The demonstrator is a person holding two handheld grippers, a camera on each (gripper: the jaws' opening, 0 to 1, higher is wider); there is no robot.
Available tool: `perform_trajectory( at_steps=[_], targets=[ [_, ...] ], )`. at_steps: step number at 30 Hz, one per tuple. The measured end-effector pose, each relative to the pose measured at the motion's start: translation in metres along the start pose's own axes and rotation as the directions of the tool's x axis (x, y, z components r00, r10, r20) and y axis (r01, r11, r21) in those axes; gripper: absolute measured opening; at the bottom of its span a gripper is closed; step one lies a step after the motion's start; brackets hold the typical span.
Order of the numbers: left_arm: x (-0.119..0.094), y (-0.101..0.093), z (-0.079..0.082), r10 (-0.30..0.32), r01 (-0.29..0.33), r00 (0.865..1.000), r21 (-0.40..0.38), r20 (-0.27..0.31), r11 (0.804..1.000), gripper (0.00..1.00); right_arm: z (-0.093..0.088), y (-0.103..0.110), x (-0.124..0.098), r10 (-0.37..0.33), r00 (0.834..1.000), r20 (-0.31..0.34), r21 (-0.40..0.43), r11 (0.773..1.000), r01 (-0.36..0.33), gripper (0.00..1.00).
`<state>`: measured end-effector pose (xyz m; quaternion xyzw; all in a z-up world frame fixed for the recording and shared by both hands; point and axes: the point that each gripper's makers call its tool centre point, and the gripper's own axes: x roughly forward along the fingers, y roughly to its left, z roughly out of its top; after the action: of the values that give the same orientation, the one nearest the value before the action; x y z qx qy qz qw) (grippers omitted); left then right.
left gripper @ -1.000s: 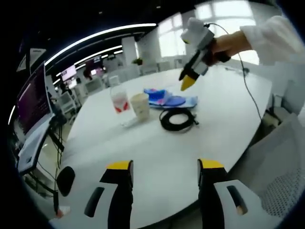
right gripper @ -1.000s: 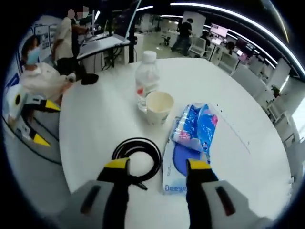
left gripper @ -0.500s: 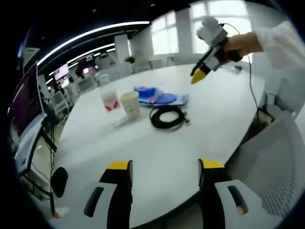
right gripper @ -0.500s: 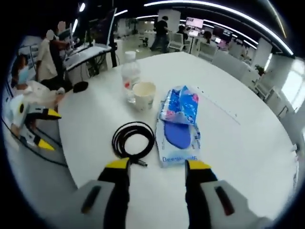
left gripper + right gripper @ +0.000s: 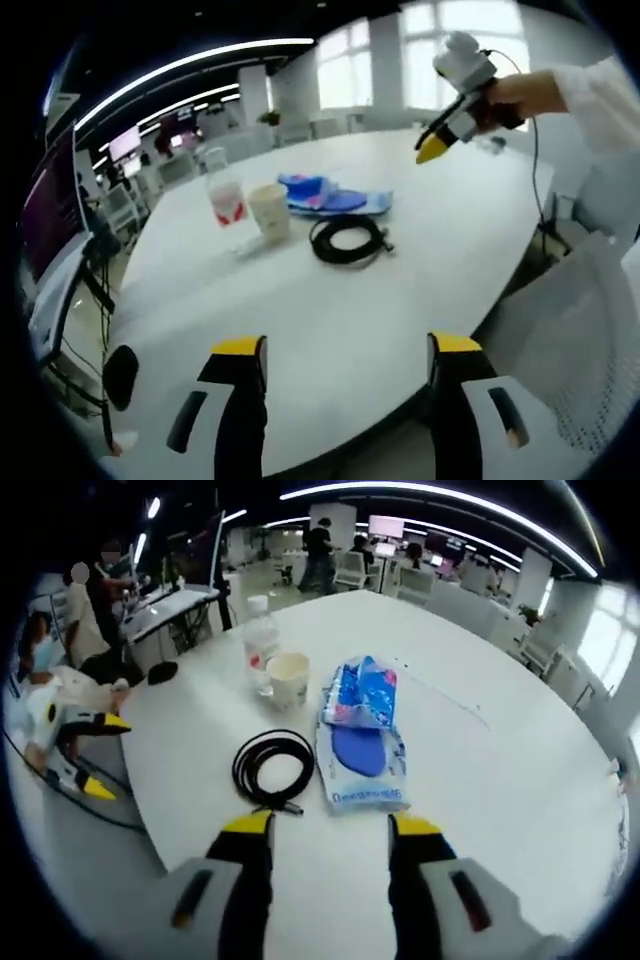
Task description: Arrange the tabletop items into an orderly group along one side of the table until the central work area is clear of visible clutter.
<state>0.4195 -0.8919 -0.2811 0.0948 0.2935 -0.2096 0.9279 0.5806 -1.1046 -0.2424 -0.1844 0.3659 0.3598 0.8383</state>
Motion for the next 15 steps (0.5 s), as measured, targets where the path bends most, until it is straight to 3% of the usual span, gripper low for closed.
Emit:
perform_trajectory(
  at_steps=[2, 4, 8, 12, 15],
  targets=[
    [0.002, -0.004, 0.011, -0.014, 0.015, 1.0, -0.082, 0.021, 0.996, 0.65, -0.001, -0.005, -0.002, 0.015, 1.0, 0.025, 0.0, 1.0, -0.015, 0.43],
    [0.005, -0.006, 0.021, -0.02, 0.022, 0.999, -0.084, 0.028, 0.996, 0.66, -0.004, -0.01, -0.002, 0.028, 0.999, 0.046, 0.005, 1.0, -0.028, 0.42],
    [0.019, -0.009, 0.044, 0.03, -0.026, 0.999, -0.105, 0.034, 0.994, 0.69, -0.016, -0.015, -0.004, 0.108, 0.991, 0.084, -0.011, 0.994, -0.107, 0.44],
    [0.04, -0.017, 0.067, 0.112, -0.098, 0.992, -0.228, 0.05, 0.969, 0.69, -0.03, -0.029, -0.01, 0.188, 0.977, 0.102, -0.011, 0.982, -0.188, 0.45],
    [0.056, -0.028, 0.08, 0.143, -0.127, 0.988, -0.227, 0.057, 0.966, 0.69, -0.042, -0.044, -0.018, 0.221, 0.97, 0.103, -0.04, 0.975, -0.218, 0.45]
  ],
)
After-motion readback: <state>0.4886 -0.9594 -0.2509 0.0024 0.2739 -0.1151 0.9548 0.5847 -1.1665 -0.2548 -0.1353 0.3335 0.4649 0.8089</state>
